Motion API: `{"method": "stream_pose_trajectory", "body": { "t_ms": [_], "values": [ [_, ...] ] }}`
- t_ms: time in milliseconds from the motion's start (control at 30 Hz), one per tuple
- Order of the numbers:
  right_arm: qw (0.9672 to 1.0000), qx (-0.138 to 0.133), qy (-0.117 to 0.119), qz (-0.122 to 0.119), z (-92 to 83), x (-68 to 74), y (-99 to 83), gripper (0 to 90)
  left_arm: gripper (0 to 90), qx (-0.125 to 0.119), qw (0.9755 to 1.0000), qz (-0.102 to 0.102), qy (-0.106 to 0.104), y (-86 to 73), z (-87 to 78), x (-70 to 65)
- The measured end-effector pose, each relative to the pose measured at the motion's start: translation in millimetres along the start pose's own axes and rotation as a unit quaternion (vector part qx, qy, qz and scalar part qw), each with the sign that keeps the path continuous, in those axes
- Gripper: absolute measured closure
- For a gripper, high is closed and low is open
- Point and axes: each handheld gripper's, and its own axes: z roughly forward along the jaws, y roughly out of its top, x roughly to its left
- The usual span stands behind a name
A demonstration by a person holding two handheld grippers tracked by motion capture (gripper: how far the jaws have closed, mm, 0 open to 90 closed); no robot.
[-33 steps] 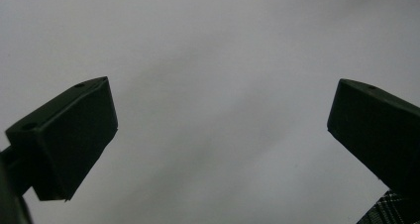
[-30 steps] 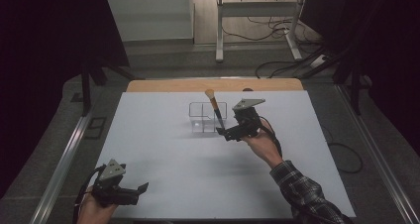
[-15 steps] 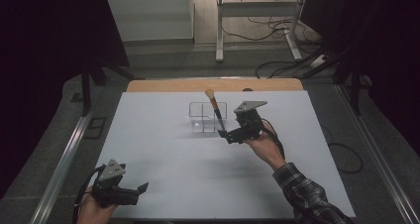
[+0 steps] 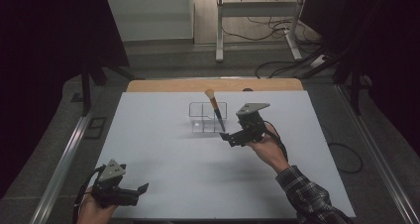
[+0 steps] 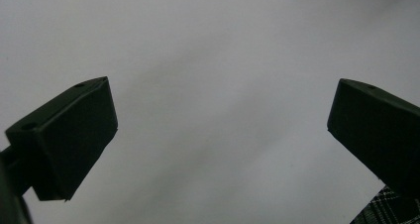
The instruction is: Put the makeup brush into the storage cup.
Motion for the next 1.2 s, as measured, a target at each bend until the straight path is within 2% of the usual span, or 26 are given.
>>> {"method": "stream_pose_trajectory", "body": {
  "t_ms": [1200],
  "values": [
    [1.0000,-0.002,0.005,0.000,-28.1,6.0,-15.8,2.0,0.0,0.001,1.0000,0.005,0.000,-0.4,0.0,-1.3]
  ]
}}
